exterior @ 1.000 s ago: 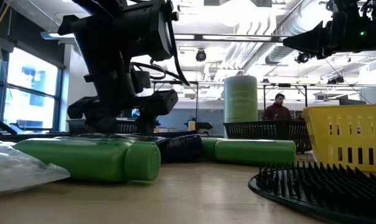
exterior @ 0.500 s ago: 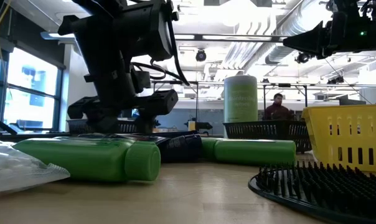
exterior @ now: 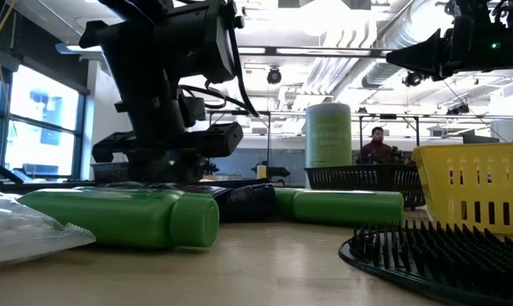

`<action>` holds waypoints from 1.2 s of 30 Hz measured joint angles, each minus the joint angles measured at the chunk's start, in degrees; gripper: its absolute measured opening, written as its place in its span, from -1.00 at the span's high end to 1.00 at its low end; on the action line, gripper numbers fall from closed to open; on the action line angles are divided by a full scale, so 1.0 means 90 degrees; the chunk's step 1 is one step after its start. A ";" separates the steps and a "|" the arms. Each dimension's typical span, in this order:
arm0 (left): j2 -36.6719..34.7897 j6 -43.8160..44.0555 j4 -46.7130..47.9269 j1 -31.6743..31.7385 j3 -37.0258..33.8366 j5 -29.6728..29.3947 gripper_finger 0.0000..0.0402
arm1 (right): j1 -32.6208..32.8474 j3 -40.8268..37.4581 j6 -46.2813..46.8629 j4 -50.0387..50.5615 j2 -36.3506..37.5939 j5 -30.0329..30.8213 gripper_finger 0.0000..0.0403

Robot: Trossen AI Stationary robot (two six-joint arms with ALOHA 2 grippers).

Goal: Pick & Place Travel size toiletries
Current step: Put the cotton pack into the bottom left black bin

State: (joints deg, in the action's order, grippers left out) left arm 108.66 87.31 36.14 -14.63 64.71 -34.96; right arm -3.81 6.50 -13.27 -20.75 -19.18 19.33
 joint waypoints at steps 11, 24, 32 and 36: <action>-0.0007 -0.0192 0.0010 0.0000 0.0000 0.0206 0.85 | 0.0002 0.0000 0.0000 0.0000 0.0000 0.0000 0.67; -0.0007 -0.0875 -0.0047 -0.0002 0.0333 0.0180 1.00 | 0.0002 0.0000 0.0000 0.0000 0.0000 0.0002 0.67; -0.0007 -0.1832 0.0045 -0.0002 0.0961 0.0002 1.00 | 0.0002 0.0000 0.0000 0.0002 -0.0002 0.0000 0.67; -0.0007 -0.2011 0.0093 -0.0002 0.1054 -0.0011 1.00 | 0.0002 0.0000 0.0000 0.0002 -0.0002 0.0000 0.67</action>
State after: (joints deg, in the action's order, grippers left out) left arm 108.60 69.21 36.98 -14.66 74.19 -35.06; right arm -3.79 6.50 -13.28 -20.73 -19.20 19.33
